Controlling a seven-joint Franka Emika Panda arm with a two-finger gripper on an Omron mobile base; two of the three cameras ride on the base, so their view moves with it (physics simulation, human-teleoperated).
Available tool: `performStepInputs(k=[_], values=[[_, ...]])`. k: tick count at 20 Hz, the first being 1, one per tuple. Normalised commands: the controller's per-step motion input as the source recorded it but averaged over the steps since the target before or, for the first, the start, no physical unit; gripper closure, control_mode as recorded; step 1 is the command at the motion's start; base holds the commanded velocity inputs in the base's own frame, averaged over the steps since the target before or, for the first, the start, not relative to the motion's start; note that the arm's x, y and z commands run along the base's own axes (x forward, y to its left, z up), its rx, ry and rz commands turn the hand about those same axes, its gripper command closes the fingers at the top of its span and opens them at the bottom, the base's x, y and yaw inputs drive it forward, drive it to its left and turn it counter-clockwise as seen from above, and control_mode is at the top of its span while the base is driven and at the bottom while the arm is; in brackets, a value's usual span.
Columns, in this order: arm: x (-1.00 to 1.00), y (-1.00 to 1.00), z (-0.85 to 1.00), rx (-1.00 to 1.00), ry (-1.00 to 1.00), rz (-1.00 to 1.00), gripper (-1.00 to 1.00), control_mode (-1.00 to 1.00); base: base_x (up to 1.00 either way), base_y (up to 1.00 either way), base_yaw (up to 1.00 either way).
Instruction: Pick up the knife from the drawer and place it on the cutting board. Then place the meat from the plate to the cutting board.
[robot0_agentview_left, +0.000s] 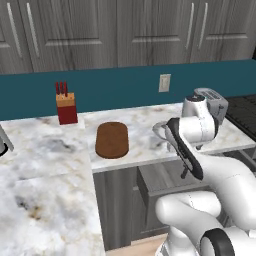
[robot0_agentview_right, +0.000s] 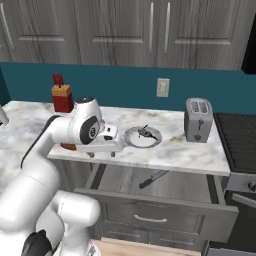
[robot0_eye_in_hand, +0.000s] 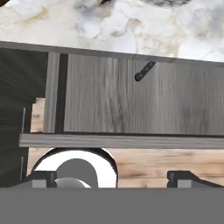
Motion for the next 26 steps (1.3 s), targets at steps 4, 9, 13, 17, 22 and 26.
performStepInputs(k=[4, 9, 13, 17, 22, 26], values=[[0.12, -0.07, -0.55, -0.01, 0.10, 0.04, -1.00, -1.00, 0.00, 0.00, 0.00], [0.05, -0.09, -0.55, 0.00, 0.03, 0.03, -1.00, -1.00, 0.00, 0.00, 0.00], [0.00, -0.01, -0.47, 0.00, 0.00, 0.00, -1.00, -1.00, 0.00, 0.00, 0.00], [0.01, -0.06, -0.43, 0.01, 0.00, 0.00, -1.00, -1.00, 0.00, 0.00, 0.00], [0.01, -0.08, -0.41, 0.02, 0.00, 0.00, -1.00, -1.00, 0.00, 0.00, 0.00], [0.06, -0.13, -0.41, 0.04, 0.00, 0.00, -1.00, -1.00, 0.00, 0.00, 0.00]])
